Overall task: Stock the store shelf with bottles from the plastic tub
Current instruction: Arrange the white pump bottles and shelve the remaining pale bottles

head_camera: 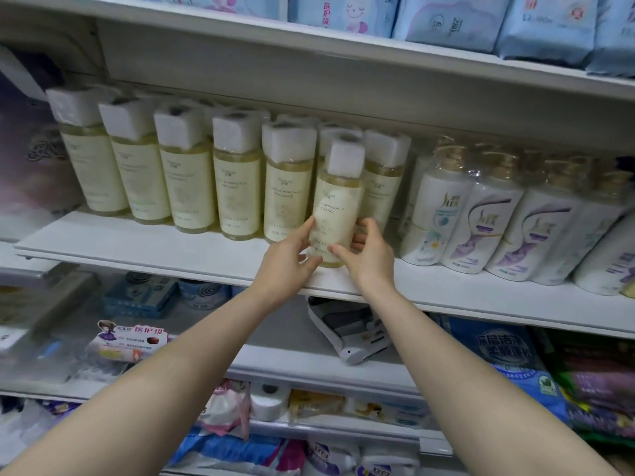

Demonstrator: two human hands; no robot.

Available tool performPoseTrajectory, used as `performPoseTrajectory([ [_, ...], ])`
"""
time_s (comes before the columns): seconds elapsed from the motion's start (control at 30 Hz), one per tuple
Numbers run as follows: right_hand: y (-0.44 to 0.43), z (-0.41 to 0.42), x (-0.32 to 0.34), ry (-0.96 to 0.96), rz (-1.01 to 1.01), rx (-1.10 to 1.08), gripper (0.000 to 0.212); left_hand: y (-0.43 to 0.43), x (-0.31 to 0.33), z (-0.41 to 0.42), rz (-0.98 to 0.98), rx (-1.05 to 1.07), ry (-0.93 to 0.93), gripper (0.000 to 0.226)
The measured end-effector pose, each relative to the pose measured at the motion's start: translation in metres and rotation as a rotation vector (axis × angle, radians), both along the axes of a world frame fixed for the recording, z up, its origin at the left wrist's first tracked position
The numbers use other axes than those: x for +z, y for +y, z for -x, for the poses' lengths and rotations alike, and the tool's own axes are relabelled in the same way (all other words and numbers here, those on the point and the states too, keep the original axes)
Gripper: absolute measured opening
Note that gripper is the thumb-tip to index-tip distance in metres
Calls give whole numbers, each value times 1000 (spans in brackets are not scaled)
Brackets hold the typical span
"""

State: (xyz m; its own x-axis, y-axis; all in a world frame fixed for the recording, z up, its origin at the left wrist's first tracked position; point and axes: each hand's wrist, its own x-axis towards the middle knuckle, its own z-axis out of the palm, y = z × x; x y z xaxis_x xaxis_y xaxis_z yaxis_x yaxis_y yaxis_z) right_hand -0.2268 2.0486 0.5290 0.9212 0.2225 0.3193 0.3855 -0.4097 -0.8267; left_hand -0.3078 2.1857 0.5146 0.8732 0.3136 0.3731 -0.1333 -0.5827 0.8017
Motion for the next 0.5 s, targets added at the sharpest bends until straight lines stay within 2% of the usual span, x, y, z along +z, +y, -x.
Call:
performPoseTrajectory([
  [0.17, 7, -13, 1, 26, 11, -12, 52, 8, -1, -14, -45, -21, 28, 74],
  [0.5, 20, -24, 2, 40, 24, -56, 66, 14, 1, -27, -115, -46, 50, 69],
])
